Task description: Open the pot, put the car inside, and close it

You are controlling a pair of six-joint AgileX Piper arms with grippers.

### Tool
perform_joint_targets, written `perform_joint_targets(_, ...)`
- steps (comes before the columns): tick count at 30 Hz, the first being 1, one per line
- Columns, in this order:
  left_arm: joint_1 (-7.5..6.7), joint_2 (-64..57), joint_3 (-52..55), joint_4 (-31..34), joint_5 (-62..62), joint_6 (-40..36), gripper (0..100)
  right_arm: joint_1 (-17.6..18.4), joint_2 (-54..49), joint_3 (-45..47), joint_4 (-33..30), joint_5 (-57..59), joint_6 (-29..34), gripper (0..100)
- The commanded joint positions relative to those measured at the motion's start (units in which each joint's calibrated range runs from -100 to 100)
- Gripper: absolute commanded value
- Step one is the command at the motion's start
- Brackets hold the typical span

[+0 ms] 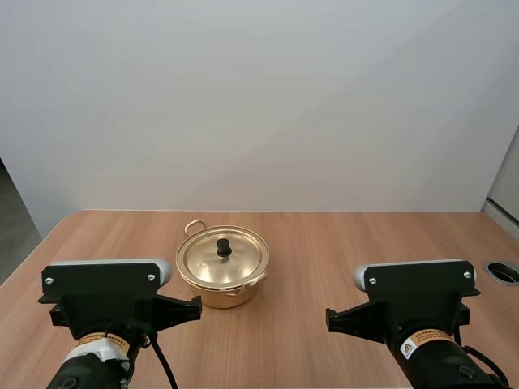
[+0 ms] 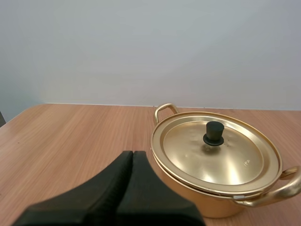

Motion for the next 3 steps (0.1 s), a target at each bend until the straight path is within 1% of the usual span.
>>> perform_joint_targets(1, -0.04, 0.00, 0.00, 0.01, -0.02, 0.03, 0, -0.01, 0.00, 0.00, 0.00, -0.09, 0.01, 0)
perform_joint_targets(3, -0.04, 0.00, 0.00, 0.01, -0.02, 0.03, 0, -0.01, 0.00, 0.00, 0.00, -0.09, 0.01, 0)
